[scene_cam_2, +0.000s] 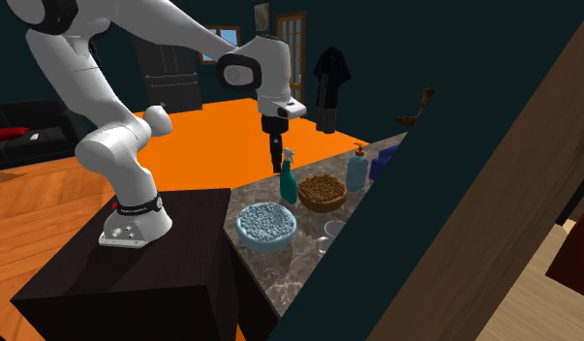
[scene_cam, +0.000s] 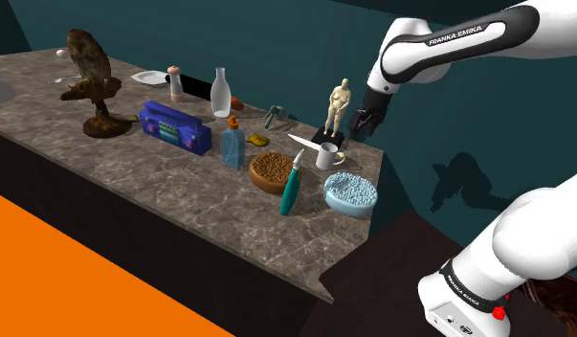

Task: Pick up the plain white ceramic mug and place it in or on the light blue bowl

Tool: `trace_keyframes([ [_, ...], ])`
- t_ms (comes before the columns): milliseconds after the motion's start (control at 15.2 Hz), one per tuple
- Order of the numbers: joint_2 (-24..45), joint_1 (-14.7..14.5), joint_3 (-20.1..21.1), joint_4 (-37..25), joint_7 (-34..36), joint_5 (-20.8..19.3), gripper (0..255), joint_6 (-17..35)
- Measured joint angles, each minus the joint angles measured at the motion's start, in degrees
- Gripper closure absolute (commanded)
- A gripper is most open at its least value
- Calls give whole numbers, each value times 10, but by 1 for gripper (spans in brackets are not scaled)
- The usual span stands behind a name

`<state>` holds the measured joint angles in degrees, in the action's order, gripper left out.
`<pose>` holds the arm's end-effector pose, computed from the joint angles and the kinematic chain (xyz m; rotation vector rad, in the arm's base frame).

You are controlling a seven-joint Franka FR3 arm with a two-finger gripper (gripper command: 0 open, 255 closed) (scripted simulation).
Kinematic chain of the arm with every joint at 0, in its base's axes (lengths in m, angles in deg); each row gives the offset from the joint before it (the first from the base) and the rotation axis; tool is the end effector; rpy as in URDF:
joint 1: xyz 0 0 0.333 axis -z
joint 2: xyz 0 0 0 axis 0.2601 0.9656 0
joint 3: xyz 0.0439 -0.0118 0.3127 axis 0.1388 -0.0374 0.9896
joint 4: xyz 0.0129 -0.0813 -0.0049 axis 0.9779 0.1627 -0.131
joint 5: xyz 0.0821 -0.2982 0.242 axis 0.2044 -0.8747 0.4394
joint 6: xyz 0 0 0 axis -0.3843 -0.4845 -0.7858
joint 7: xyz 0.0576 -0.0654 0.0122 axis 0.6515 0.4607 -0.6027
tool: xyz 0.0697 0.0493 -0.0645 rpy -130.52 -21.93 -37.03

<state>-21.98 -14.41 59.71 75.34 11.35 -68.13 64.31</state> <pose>0.4600 -0.0533 0.4192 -3.0982 0.0166 -0.0081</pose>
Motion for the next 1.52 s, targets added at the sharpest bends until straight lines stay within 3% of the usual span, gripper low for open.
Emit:
trace_keyframes([
  [660,220,8,-11,-106,-29,17,0,133],
  [1188,389,23,-10,-248,-45,32,0,175],
  [1518,430,27,-7,-266,-49,37,0,198],
])
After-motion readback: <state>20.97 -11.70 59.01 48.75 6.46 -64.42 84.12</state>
